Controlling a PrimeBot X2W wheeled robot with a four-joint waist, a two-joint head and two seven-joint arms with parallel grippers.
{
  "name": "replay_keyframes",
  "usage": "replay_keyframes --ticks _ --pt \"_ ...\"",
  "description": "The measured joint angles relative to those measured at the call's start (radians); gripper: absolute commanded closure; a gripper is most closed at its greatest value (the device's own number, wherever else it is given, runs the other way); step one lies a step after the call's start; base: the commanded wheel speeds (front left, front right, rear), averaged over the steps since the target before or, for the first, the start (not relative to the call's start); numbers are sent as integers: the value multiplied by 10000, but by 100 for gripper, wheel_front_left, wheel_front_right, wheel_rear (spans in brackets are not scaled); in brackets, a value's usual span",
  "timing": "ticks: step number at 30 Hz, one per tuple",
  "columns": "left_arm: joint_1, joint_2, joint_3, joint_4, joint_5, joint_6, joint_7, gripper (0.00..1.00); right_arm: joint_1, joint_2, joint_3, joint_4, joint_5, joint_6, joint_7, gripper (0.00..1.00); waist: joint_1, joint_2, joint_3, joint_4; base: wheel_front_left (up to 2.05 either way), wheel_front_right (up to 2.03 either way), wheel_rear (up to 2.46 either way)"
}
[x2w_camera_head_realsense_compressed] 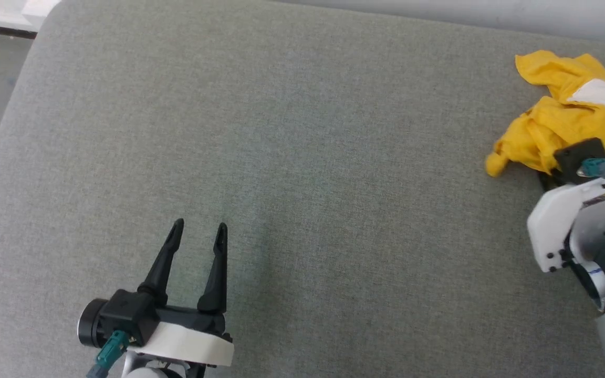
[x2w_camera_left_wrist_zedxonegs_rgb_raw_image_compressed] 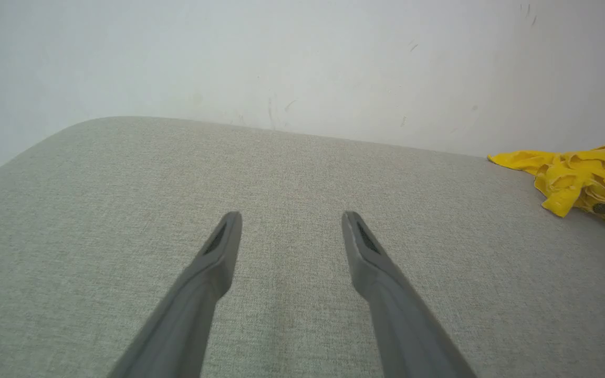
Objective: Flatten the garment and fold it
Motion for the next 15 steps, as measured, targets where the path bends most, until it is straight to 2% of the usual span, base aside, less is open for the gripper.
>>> replay_keyframes --ticks 3,9,15 --pt "20 0 19 61 0 4 0 0 -174 226 368 -251 357 0 -121 100 0 0 -190 -37 0 0 0" --pt "155 -2 54 67 0 8 0 0 -377 642 1755 -1250 1586 0 -63 100 -1 0 -772 -137 0 0 0" --pt "500 4 136 42 4 12 0 0 14 976 3712 -2397 3634 0 1049 100 -2 0 -1366 -216 0 0 0"
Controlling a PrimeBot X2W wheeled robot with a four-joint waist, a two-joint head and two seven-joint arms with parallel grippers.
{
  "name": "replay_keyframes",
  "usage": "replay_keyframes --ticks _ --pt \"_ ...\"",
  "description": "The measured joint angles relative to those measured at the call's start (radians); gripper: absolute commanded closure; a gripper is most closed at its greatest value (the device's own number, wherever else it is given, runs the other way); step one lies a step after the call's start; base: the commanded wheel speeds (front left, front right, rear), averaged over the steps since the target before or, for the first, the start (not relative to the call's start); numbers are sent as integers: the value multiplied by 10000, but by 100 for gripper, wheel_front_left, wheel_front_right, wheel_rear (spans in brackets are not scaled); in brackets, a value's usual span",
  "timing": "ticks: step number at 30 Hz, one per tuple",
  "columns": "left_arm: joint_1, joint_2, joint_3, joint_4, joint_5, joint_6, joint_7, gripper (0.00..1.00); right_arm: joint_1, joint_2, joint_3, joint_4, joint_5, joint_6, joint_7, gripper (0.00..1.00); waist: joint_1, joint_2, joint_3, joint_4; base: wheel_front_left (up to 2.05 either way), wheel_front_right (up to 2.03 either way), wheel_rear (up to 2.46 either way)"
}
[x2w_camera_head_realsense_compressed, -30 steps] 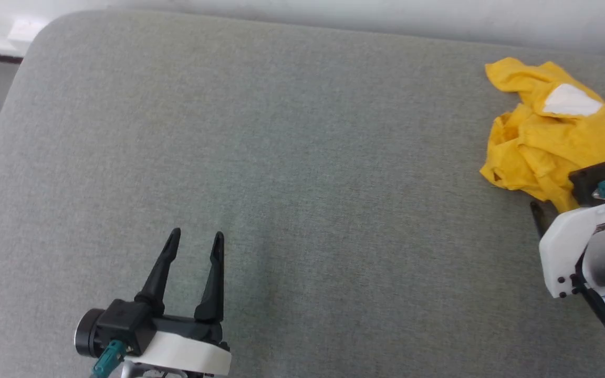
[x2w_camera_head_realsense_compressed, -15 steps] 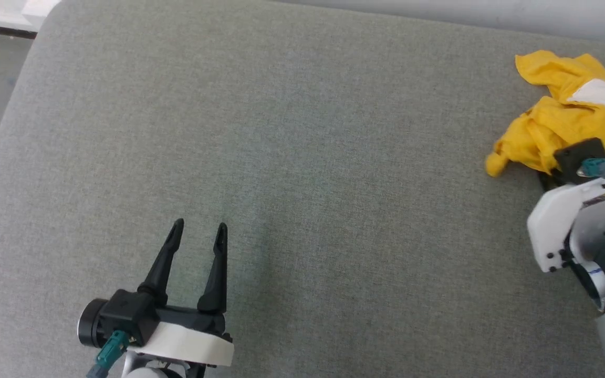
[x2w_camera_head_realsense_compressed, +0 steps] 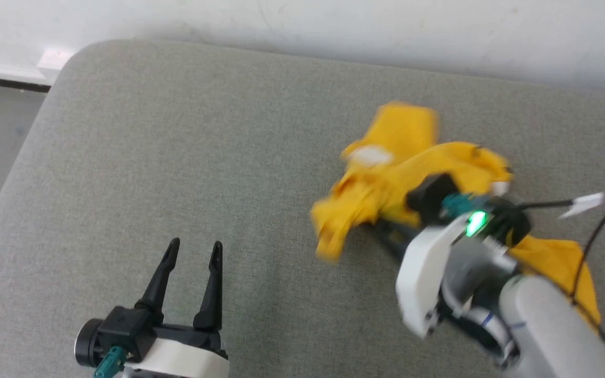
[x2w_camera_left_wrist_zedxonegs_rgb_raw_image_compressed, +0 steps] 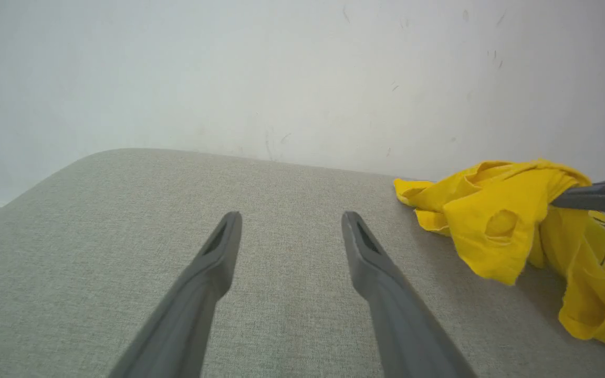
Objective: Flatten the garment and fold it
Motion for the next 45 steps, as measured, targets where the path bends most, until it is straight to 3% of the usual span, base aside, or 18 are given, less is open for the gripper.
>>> replay_keyframes --ticks 4,9,10,11,12,19,27,31,34,39,45 --pt "236 0 73 -63 -2 79 0 0 785 -339 1060 -619 1166 0 1108 100 -1 0 -240 -35 0 0 0" --pt "353 0 75 -86 -2 84 0 0 1596 -1060 1490 -943 1733 0 1914 100 0 0 -221 -27 0 0 0" --pt "353 0 54 -86 -2 84 0 0 1667 -1166 1484 -961 1733 0 1918 92 0 0 -203 -17 0 0 0" --pt "353 0 35 -84 -2 84 0 0 1712 -1229 1469 -968 1733 0 1916 57 0 0 -190 -4 0 0 0" --pt "353 0 15 -79 -4 84 0 0 1741 -1264 1429 -978 1733 0 1902 0 0 0 -185 8 0 0 0" --pt "355 2 -15 19 -4 102 0 0 1817 -504 290 -1264 1741 0 895 0 0 0 -400 15 0 0 0" --pt "678 105 79 -92 -4 198 0 0 3020 1444 -3313 -2270 387 -2 -1191 0 -1 0 -743 -144 0 0 0" --pt "874 161 94 -182 -4 261 0 0 3769 1685 -5135 -2755 -683 -2 -2736 0 0 0 -810 -343 0 0 0" --pt "999 194 92 -284 -4 265 0 0 4370 1685 -5996 -2646 -844 0 -3946 0 1 0 -827 -542 0 0 0" --pt "1066 228 127 -499 -4 355 0 0 5221 1689 -6581 -1893 -767 -2 -5501 0 1 0 -848 -908 0 0 0" --pt "1253 376 71 -639 0 347 17 0 5660 1699 -6318 -1058 -380 0 -6311 0 1 0 -852 -1385 0 0 0"
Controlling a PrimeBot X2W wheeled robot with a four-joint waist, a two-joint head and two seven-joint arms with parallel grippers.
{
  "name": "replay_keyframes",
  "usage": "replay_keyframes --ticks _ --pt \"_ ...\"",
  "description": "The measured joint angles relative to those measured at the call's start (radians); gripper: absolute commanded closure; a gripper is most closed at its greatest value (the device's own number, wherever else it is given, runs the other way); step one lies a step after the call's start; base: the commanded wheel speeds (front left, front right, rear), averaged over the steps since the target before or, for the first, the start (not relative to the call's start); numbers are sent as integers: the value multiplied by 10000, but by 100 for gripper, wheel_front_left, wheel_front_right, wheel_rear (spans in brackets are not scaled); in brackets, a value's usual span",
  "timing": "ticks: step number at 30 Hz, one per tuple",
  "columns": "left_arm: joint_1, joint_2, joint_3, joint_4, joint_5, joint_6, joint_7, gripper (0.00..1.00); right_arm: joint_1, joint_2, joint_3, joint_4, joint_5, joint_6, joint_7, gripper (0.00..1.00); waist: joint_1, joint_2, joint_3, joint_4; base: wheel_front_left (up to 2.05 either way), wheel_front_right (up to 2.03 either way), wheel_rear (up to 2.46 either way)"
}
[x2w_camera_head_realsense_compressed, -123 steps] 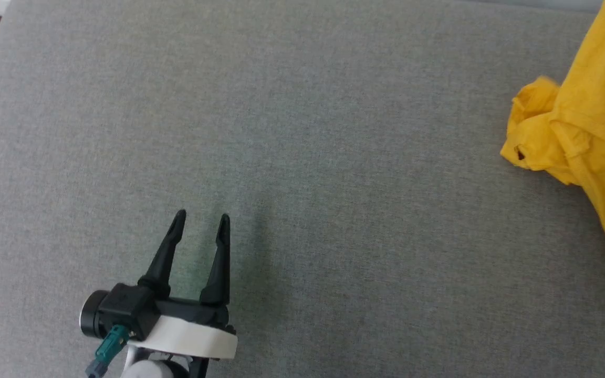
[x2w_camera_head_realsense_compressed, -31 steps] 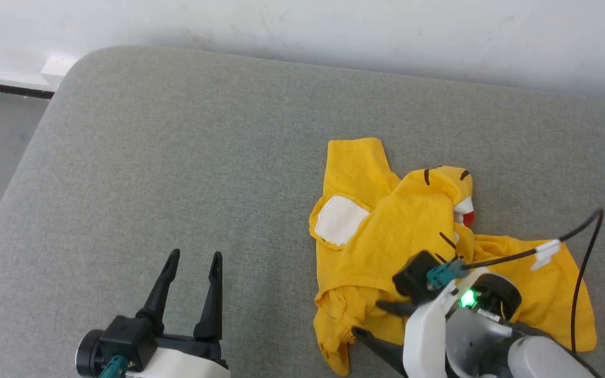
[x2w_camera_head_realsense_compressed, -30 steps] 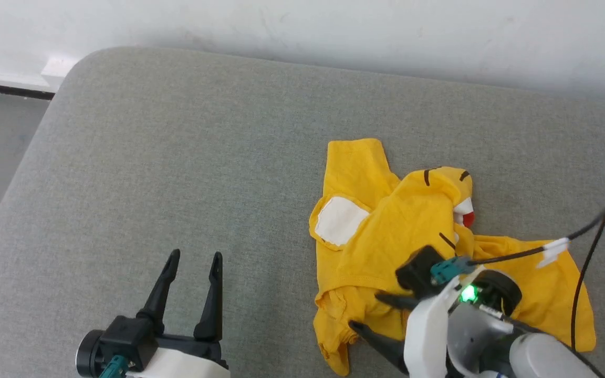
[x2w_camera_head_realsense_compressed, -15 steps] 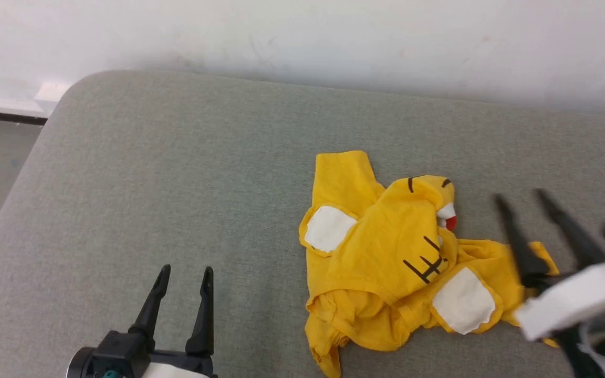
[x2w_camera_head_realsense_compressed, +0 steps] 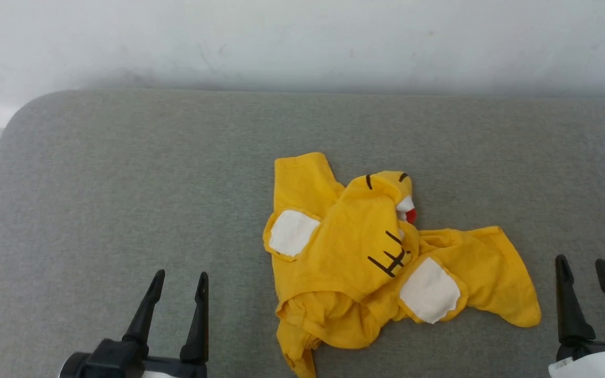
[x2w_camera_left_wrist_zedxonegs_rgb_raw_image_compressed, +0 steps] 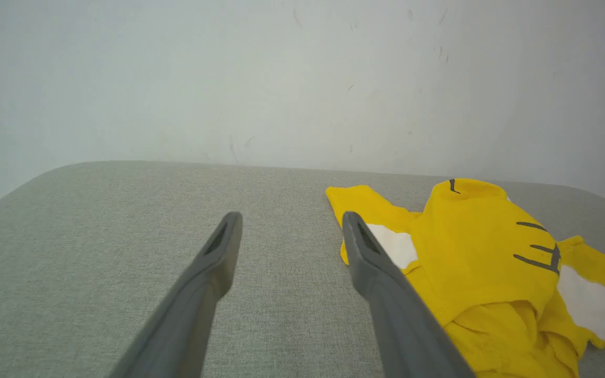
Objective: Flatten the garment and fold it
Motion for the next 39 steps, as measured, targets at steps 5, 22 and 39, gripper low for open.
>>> replay_keyframes --ticks 5,22,39 --pt "-859 548 -401 -151 314 -301 523 0 -132 2 40 167 13 0 -167 0 0 -1 170 -201 0 0 0" --pt "-7471 1691 -3425 3162 -1193 -821 4339 0 -1225 6 182 -334 -21 -2 -75 0 3 0 1729 -195 0 0 0" --pt "-9254 1482 -3609 6516 -2466 -821 5708 0 -1412 8 376 -558 8 0 27 0 -1 -1 2734 -852 0 0 0"
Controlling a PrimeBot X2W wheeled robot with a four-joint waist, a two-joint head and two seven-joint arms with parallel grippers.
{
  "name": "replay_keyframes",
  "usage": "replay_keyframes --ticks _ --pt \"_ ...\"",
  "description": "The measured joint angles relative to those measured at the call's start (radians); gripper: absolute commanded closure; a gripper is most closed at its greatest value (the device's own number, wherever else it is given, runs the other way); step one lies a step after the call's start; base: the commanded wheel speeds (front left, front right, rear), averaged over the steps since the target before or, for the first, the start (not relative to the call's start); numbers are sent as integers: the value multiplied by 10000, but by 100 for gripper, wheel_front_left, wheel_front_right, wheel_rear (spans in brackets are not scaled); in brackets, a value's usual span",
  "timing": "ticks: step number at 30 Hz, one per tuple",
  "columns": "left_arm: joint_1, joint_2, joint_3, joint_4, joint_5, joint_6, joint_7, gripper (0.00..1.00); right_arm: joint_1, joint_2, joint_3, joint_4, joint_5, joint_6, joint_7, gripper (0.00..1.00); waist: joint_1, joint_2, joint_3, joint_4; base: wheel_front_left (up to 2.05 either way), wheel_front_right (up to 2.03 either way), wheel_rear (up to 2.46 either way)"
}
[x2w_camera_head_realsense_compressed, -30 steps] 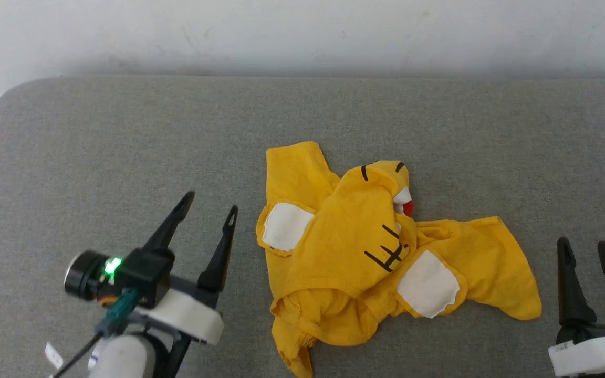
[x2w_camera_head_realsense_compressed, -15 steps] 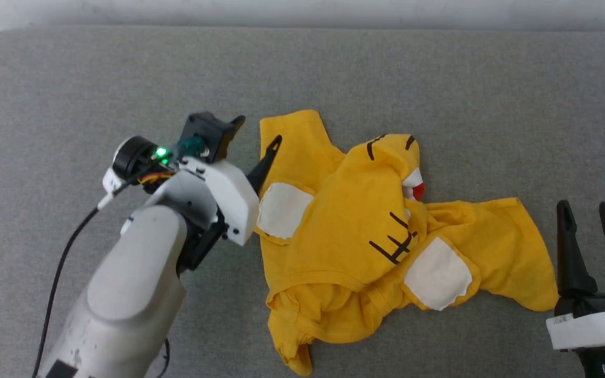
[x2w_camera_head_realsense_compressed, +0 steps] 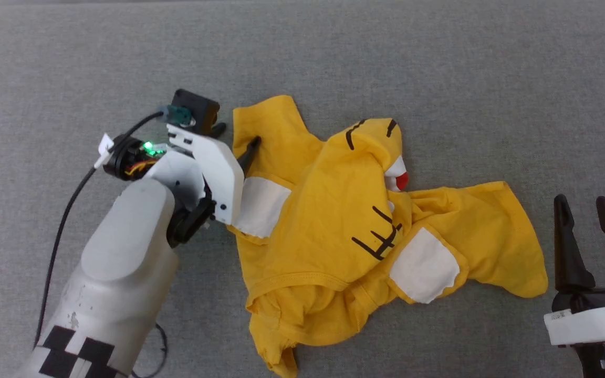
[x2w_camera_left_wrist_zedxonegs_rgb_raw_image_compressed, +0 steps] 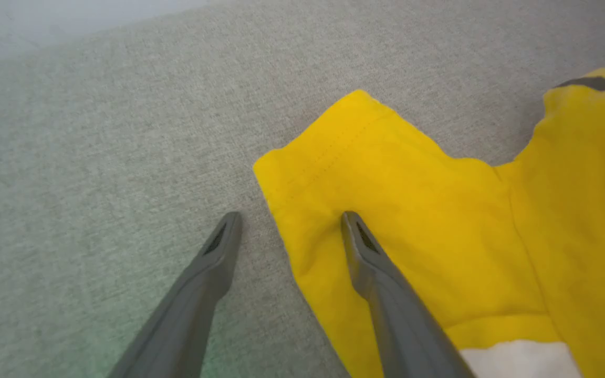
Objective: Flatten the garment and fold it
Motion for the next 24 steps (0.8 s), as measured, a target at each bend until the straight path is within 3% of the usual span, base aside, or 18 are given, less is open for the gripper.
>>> replay_keyframes --ticks 1,2,4,9,12,17,24 --pt "-87 2 -8 50 0 0 48 0 -34 0 8 21 0 -2 -4 0 0 0 37 -29 0 0 0" --pt "-151 0 -13 82 0 0 54 21 -69 0 13 40 0 0 -13 0 1 0 72 -53 0 0 0" --pt "-243 -6 -38 117 -25 0 19 100 -104 0 8 88 0 -2 -38 0 1 0 122 -73 0 0 0" --pt "-142 -142 42 -40 -360 21 -554 100 -105 0 -46 194 2 0 -88 0 2 0 27 50 0 0 0" --pt "174 -192 554 -709 -585 391 -1367 100 -105 0 -27 253 2 -2 -84 0 2 0 -178 176 0 0 0" --pt "1571 -203 1810 -3158 -1444 1350 -2207 100 -41 -2 -63 326 2 0 -19 0 1 0 -651 404 0 0 0" --pt "6193 445 3687 -7143 -1720 3475 -2408 100 285 2 -138 347 61 0 88 0 -1 0 -1194 863 0 0 0"
